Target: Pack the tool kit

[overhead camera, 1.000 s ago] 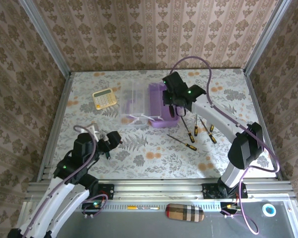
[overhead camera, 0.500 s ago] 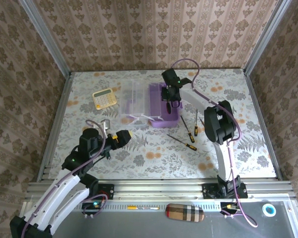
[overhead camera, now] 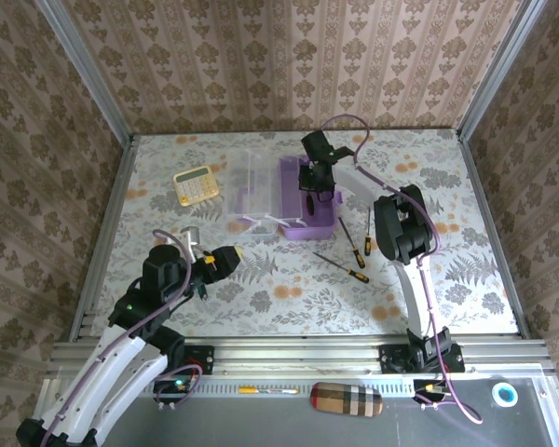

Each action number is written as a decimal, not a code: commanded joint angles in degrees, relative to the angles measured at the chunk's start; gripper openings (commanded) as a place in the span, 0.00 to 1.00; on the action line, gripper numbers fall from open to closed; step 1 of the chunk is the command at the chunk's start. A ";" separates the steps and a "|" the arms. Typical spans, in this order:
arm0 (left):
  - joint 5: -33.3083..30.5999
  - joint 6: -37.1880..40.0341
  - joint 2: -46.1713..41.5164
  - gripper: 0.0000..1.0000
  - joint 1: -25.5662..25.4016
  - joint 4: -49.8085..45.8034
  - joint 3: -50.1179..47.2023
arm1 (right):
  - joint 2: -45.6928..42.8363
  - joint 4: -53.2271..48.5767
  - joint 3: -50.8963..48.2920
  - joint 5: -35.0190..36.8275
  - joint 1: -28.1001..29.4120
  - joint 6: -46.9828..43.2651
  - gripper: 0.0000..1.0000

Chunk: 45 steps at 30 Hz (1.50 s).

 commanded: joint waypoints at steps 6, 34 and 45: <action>-8.91 1.41 -3.75 1.00 0.58 -7.34 4.20 | 2.61 -1.45 2.92 -1.01 -0.48 1.04 0.14; -28.68 -1.81 -0.25 1.00 1.00 -26.05 13.00 | -20.29 -0.56 -7.01 2.49 2.59 -0.58 0.34; -34.77 -3.31 0.58 1.00 4.99 -31.64 17.49 | -28.45 1.71 -17.37 13.72 25.37 -0.22 0.41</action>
